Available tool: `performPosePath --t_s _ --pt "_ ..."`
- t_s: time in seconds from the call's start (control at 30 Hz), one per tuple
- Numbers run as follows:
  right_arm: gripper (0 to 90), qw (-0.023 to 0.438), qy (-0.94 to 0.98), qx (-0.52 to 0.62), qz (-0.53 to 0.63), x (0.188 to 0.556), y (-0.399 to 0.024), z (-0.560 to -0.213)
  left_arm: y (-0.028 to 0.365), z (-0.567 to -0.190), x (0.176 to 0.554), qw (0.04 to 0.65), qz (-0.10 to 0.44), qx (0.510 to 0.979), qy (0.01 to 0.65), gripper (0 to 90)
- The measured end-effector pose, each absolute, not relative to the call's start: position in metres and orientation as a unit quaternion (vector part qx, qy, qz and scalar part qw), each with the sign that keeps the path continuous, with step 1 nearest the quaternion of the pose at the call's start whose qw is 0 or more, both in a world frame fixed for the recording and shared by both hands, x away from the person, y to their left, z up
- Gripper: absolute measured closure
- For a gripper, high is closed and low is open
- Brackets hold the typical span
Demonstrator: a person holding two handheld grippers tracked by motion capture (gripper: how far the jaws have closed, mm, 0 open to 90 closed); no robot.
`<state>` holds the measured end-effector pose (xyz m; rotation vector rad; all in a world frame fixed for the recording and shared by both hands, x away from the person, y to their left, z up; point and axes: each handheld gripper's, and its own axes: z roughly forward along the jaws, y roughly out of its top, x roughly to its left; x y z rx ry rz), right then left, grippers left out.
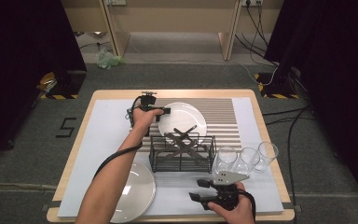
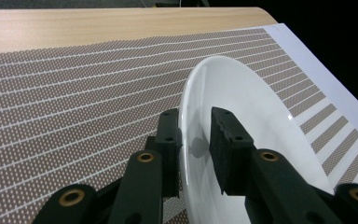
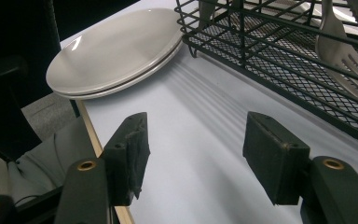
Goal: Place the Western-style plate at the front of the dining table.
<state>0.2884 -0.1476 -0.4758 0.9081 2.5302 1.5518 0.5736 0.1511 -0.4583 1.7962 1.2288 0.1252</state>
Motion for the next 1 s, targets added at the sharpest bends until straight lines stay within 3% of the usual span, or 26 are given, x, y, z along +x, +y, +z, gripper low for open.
performPosePath --t_s 0.37,0.8,1.0 --pt "40.2 0.017 0.816 0.291 0.499 0.289 -0.147 -0.476 0.16 -0.477 0.573 0.45 0.021 0.721 0.527 68.8" --pt "39.8 0.017 0.816 0.29 0.499 0.288 -0.147 -0.476 0.163 -0.491 0.571 0.427 0.025 0.728 0.535 64.1" --pt "39.7 0.017 0.816 0.291 0.499 0.288 -0.147 -0.476 0.16 -0.489 0.571 0.423 0.023 0.73 0.536 57.8"
